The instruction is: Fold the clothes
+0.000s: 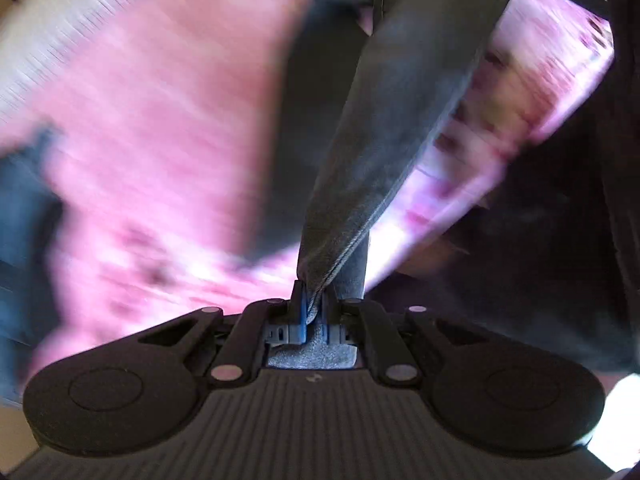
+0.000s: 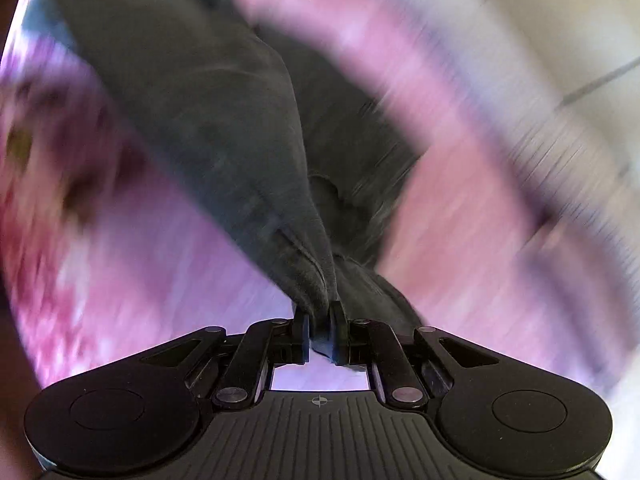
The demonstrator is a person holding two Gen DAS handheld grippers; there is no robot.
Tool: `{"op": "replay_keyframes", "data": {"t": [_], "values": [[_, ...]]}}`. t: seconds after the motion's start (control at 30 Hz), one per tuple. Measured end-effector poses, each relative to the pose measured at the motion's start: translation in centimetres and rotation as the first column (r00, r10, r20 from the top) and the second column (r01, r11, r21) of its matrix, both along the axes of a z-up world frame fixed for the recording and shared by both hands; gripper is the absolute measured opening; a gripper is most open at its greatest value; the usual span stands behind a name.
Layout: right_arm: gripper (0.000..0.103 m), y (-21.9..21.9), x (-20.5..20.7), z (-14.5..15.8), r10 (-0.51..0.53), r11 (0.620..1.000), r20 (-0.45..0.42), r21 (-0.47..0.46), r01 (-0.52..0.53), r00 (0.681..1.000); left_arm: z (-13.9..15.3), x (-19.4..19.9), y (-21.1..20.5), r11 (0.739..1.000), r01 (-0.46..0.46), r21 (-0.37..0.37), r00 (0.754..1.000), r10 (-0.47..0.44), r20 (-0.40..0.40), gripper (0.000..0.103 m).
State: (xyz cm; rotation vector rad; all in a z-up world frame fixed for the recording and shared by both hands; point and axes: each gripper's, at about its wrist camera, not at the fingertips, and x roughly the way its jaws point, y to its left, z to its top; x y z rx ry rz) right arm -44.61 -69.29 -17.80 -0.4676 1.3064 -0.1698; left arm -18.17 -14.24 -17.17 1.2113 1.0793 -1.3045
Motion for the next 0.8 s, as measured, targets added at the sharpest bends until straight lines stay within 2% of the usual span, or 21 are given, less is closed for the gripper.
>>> {"op": "replay_keyframes", "data": {"t": [0.07, 0.17, 0.2, 0.23, 0.3, 0.37, 0.43, 0.5, 0.57, 0.63, 0.73, 0.8], "values": [[0.007, 0.0, -1.9, -3.2, -0.042, 0.998, -0.109, 0.047, 0.048, 0.993, -3.9, -2.5, 0.5, 0.997, 0.024, 0.072, 0.998, -0.019, -0.062, 0.006], [0.007, -0.1, -4.5, -7.4, -0.097, 0.987, -0.258, 0.098, 0.126, 0.961, -6.5, -6.2, 0.4, 0.979, 0.131, 0.155, 0.990, -0.120, -0.077, 0.014], [0.007, -0.7, -4.5, -7.0, -0.121, 0.985, -0.263, 0.084, 0.148, 0.957, -6.6, -6.6, 0.5, 0.975, 0.147, 0.165, 0.988, -0.136, -0.077, 0.017], [0.007, -1.2, -4.5, -6.7, -0.146, 0.983, -0.269, 0.069, 0.170, 0.952, -6.1, -6.0, 0.8, 0.978, 0.138, 0.159, 0.989, -0.127, -0.075, 0.025], [0.009, -1.9, -4.6, -5.3, -0.182, 0.979, -0.228, 0.054, 0.199, 0.957, -4.8, -4.3, 1.4, 0.984, 0.104, 0.146, 0.993, -0.096, -0.065, 0.030], [0.012, -1.4, -3.6, -3.8, -0.189, 0.978, -0.155, 0.062, 0.201, 0.970, -3.3, -0.9, 1.7, 0.995, 0.001, 0.102, 1.000, 0.002, -0.029, 0.035], [0.026, -0.1, -1.6, -2.6, -0.176, 0.980, -0.081, 0.076, 0.182, 0.981, -2.3, 2.7, 2.1, 0.993, -0.106, 0.046, 0.994, 0.105, 0.007, 0.043], [0.049, 2.0, 1.4, -2.2, -0.115, 0.990, -0.020, 0.083, 0.117, 0.993, -2.7, 6.0, 1.9, 0.981, -0.195, -0.006, 0.980, 0.195, 0.044, 0.050], [0.052, 4.2, 5.0, -2.0, -0.054, 0.992, 0.028, 0.111, 0.051, 0.998, -4.4, 8.7, 0.7, 0.968, -0.246, -0.045, 0.968, 0.248, 0.045, 0.053], [0.054, 6.9, 9.1, -2.2, 0.029, 0.991, 0.054, 0.130, -0.036, 0.998, -6.2, 10.7, -0.8, 0.965, -0.252, -0.069, 0.967, 0.254, 0.021, 0.060], [0.059, 10.6, 15.2, -3.4, 0.183, 0.972, 0.084, 0.134, -0.193, 0.980, -9.1, 11.6, -3.4, 0.983, -0.168, -0.070, 0.986, 0.168, -0.010, 0.061], [0.072, 12.0, 18.8, -4.9, 0.261, 0.953, 0.088, 0.136, -0.271, 0.961, -10.9, 12.4, -4.5, 0.991, -0.128, -0.044, 0.991, 0.127, -0.029, 0.060]]}}
